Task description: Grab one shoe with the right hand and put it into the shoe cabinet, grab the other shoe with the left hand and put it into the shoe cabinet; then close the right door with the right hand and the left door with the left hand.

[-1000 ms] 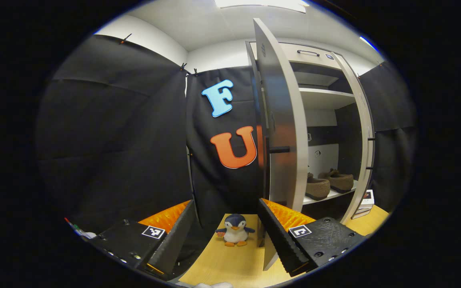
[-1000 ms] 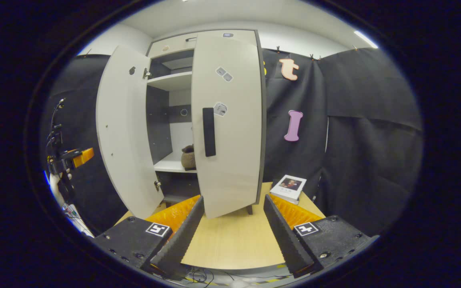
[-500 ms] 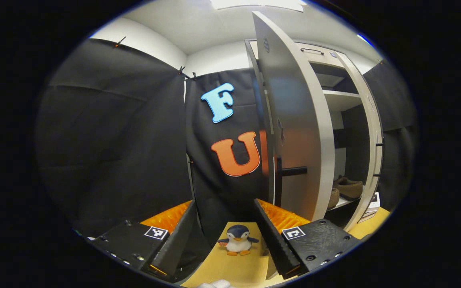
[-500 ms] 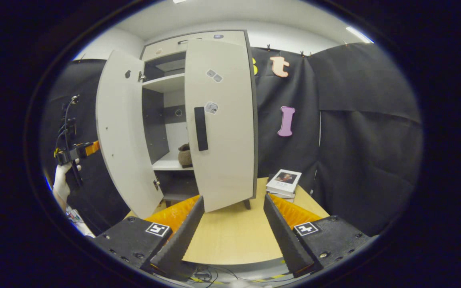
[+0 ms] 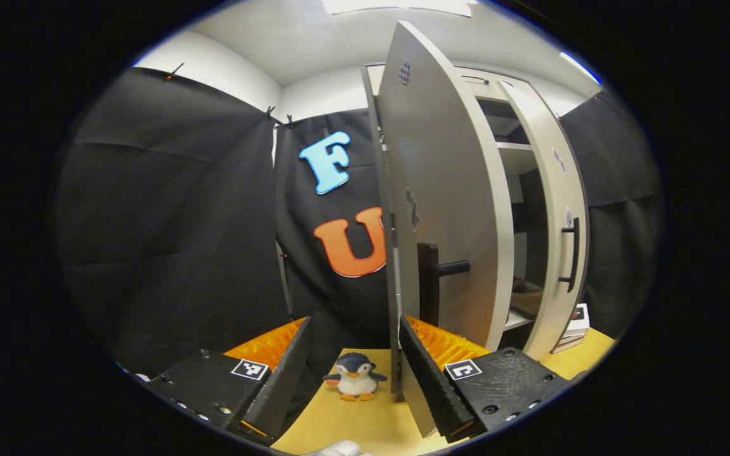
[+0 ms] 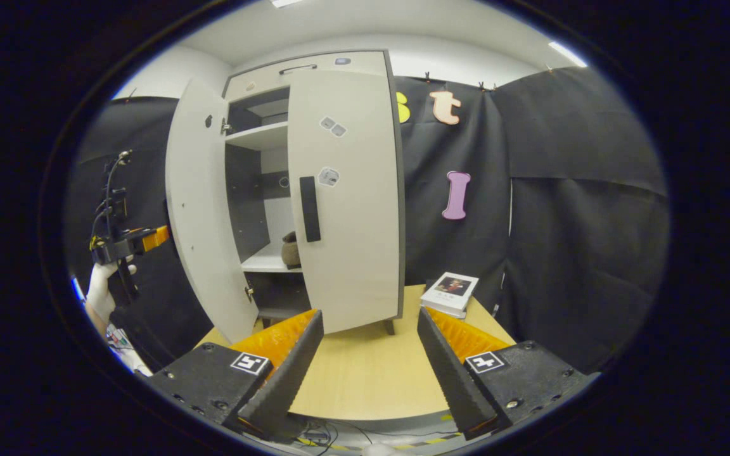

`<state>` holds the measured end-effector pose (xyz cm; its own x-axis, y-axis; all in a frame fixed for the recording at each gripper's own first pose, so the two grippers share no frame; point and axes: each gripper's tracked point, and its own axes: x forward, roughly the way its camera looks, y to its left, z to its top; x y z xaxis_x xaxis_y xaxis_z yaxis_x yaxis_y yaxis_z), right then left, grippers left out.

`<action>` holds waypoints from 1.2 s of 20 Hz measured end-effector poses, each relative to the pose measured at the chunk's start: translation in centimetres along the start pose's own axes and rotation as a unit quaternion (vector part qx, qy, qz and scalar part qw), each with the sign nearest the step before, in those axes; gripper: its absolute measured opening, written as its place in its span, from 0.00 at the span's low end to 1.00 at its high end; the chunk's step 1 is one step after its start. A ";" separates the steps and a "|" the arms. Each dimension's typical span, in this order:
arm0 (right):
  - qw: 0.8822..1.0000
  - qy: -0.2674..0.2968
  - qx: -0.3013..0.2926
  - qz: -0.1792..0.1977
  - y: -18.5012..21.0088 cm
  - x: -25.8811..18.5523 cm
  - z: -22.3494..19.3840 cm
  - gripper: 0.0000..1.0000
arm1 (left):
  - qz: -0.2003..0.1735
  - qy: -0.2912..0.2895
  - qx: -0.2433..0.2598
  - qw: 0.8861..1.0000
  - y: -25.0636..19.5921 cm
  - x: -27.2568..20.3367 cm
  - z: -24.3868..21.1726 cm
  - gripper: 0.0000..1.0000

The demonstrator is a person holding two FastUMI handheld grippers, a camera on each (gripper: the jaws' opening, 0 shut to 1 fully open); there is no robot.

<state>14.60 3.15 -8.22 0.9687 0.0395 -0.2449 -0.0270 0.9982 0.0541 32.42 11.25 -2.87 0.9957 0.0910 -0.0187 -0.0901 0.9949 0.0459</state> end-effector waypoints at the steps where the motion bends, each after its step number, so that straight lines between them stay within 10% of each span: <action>1: 1.000 0.000 0.000 -0.003 -0.7 -0.2 0.1 0.96 | -0.006 0.000 0.000 1.000 -1.1 0.1 0.1 0.75; 7: 1.000 -0.007 0.004 -0.030 -4.3 -1.9 0.9 0.98 | -0.057 0.010 -0.042 0.997 -8.8 1.6 0.6 0.99; 9: 0.999 -0.009 0.006 -0.036 -4.9 -2.7 0.9 0.98 | -0.078 0.012 -0.043 0.996 -11.6 1.7 1.0 0.84; 13: 0.998 -0.020 0.011 -0.052 -5.8 -3.9 1.5 0.96 | -0.099 0.003 -0.028 0.995 -14.3 0.8 1.4 1.00; 24: 0.999 -0.031 0.012 -0.039 -3.9 -5.5 1.7 0.96 | -0.120 0.009 -0.038 0.992 -14.0 -9.7 1.8 0.96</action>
<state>9.81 -0.99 -5.41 0.9811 -0.0429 -0.1885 0.0552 0.9966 0.0607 24.11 -3.63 -1.54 0.9881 -0.1490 -0.0372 0.1476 0.9883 -0.0383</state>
